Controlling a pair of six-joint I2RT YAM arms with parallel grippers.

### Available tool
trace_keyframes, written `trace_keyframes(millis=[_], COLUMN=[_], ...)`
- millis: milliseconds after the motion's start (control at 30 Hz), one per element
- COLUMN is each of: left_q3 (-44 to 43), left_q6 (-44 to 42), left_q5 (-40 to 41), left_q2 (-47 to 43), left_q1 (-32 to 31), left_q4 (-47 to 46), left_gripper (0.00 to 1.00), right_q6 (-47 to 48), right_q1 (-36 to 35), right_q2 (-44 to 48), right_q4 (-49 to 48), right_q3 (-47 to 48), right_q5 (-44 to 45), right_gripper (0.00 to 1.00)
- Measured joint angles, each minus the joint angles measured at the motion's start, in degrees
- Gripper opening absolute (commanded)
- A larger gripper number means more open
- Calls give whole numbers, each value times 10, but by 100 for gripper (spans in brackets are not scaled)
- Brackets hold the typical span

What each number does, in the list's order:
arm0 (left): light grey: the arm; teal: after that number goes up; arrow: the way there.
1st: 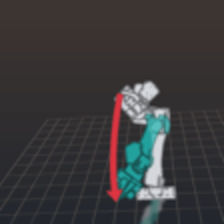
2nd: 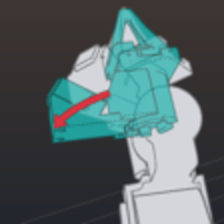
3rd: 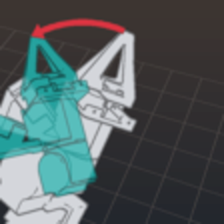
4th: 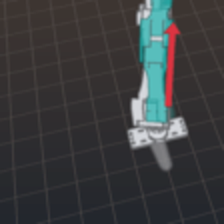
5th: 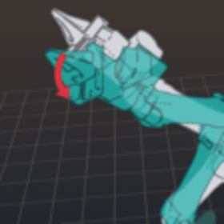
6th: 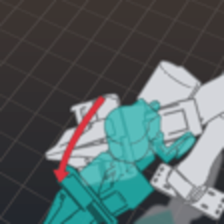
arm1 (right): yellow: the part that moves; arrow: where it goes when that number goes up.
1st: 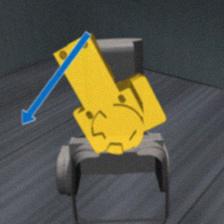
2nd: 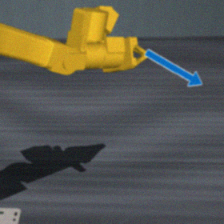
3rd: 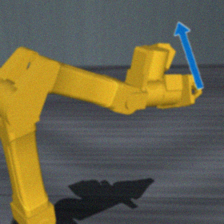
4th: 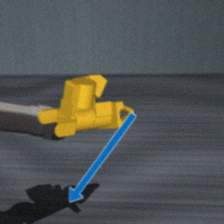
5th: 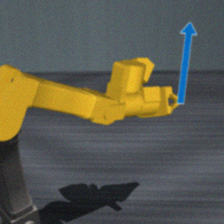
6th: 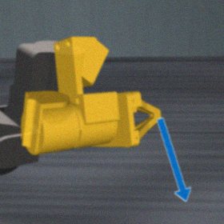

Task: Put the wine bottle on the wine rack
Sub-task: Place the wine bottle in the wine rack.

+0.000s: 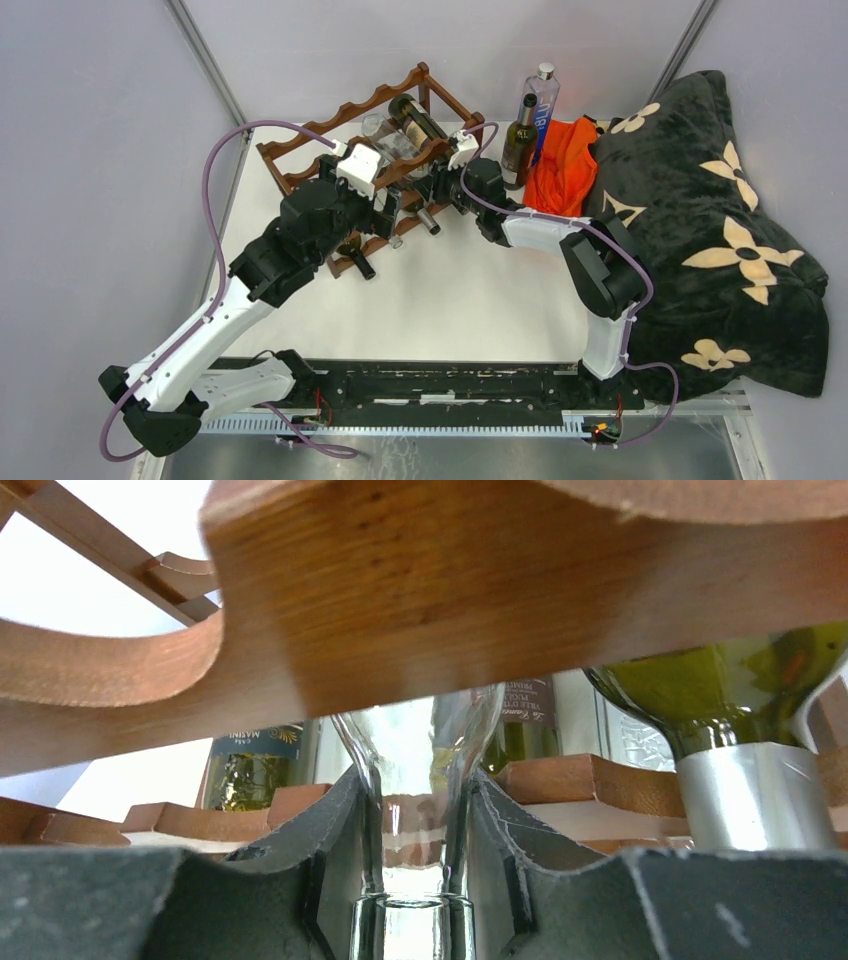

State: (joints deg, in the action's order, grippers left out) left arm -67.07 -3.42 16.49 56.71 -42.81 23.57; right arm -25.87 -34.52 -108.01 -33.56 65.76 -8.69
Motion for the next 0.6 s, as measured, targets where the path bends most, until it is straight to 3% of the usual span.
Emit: trace_keyframes(millis=[300,600], left_q3=[0,4], left_q6=[0,0], left_q5=[0,0], left_q2=[3,3], left_q1=[0,0], left_q4=[-1,-1], left_gripper=[100,100], right_q6=[-17,-19], right_q1=[-6,-10], right_q2=[-33,-44], right_q4=[5,38], right_q3=[35,64], right_q5=[4,16], right_gripper=[6,26])
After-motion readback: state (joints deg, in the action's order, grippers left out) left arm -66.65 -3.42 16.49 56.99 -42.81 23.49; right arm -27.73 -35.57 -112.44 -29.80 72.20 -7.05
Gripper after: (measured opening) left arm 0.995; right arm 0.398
